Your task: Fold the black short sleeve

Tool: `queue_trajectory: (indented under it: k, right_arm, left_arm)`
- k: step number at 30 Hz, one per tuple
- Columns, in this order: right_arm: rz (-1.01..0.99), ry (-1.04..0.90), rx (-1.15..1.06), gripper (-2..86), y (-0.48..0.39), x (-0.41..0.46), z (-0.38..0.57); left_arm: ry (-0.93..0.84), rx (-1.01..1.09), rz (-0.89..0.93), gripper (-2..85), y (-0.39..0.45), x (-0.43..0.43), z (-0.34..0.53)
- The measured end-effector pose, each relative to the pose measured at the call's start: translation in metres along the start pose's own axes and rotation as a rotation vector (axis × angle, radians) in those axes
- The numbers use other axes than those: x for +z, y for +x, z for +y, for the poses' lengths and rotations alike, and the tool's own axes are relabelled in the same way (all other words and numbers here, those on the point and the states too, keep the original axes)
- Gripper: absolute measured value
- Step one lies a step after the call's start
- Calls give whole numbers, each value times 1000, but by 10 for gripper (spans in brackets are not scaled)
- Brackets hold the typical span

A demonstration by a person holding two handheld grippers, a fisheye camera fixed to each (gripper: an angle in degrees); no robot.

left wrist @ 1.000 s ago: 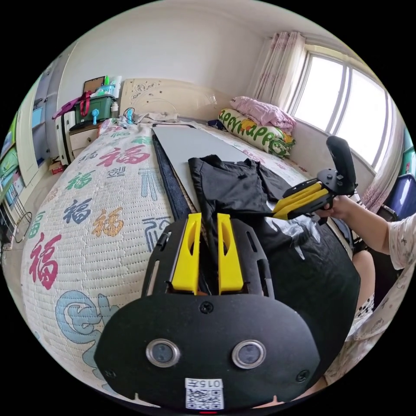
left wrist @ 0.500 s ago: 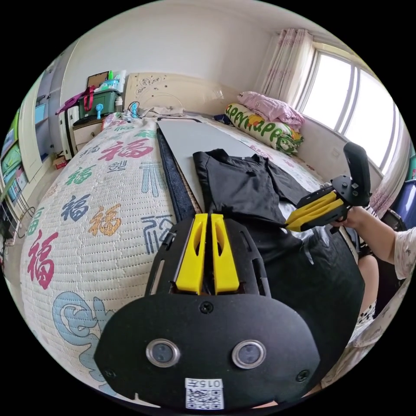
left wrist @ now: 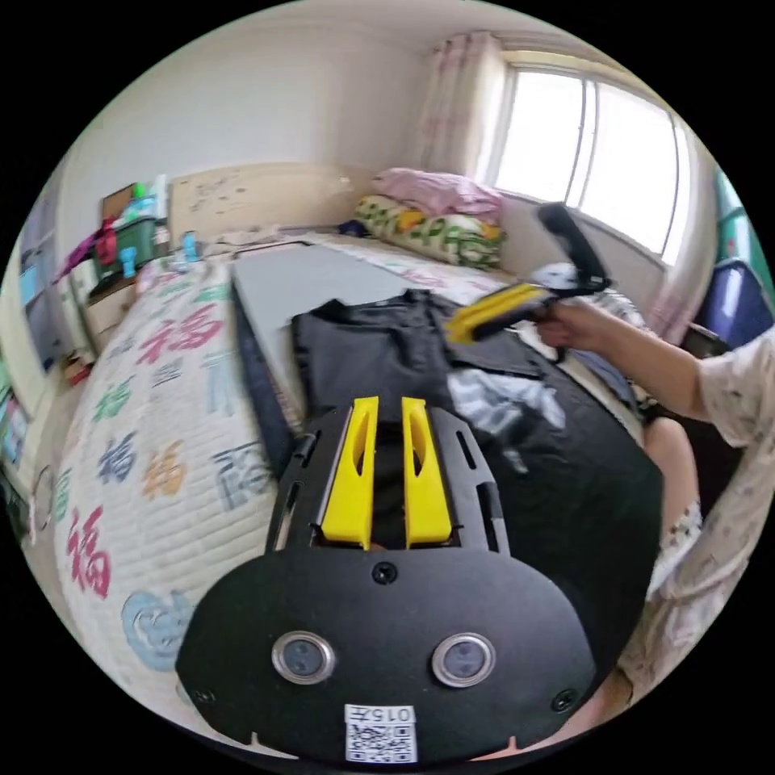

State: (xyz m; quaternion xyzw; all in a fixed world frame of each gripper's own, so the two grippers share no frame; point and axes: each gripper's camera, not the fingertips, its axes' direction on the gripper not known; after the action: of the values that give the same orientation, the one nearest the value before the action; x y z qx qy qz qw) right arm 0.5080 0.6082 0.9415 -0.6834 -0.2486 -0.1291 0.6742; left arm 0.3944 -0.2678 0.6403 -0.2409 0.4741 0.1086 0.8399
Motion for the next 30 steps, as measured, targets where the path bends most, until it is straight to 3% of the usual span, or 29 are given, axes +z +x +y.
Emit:
queue_trajectory:
  k: [5, 16, 23, 27, 30]
  right_arm:
    - [-112, -95, 48, 106, 8, 32, -60]
    - [-280, -109, 93, 25, -44, -6, -157]
    - [-133, -211, 174, 48, -71, 29, -188]
    - [-112, -64, 189, 71, -64, -3, -194]
    - [0, 70, 247, 79, -39, -30, -210]
  left_arm:
    - [-202, 142, -118, 84, 28, 36, -22]
    - [-108, 86, -140, 34, -4, -18, -13]
    - [-142, 96, -75, 43, -23, -36, 1]
    - [-102, 69, -60, 56, -50, -79, 14]
    - [-45, -59, -167, 55, -101, -101, -1]
